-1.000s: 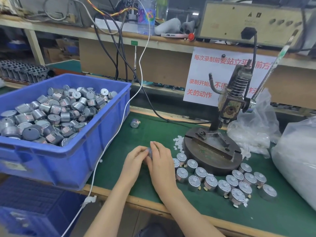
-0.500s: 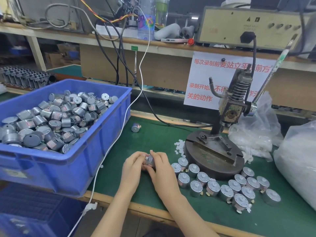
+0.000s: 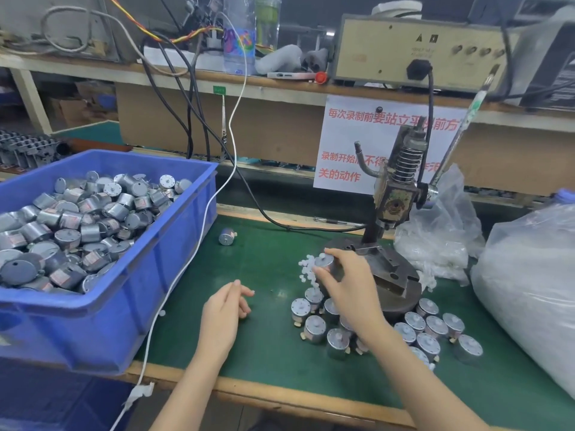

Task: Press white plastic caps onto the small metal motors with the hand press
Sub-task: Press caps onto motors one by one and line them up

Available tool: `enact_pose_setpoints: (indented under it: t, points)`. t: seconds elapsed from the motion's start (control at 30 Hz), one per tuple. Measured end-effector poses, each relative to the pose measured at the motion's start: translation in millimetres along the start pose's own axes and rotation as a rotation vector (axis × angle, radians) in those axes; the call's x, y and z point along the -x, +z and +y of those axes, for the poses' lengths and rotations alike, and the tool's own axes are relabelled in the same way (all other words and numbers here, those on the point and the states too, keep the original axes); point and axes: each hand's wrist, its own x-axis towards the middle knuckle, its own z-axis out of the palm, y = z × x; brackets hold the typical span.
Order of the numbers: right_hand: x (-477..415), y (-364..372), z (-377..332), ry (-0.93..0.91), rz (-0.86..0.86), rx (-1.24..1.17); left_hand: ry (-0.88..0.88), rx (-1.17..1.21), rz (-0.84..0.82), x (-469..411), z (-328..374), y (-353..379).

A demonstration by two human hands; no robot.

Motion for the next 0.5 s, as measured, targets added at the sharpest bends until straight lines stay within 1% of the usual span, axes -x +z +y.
enact_pose_setpoints:
  t: [0.07,0.13,0.27,0.4,0.5]
  points:
    - [-8,-19,22,0.155,0.022,0.015,0.016,-0.022,0.002,0,-2,0]
    - [-12,-31,39,0.237,0.043,0.051,0.023,-0.034,-0.001,-1,-3,0]
    - [-17,-40,57,0.243,0.061,0.261,0.024,-0.036,-0.008,-1,-3,0]
    - [-26,-38,59,0.211,0.074,0.339,0.029,-0.041,-0.004,1,-2,0]
    - [-33,-37,60,0.25,0.058,0.368,0.047,-0.046,-0.01,2,-2,-1]
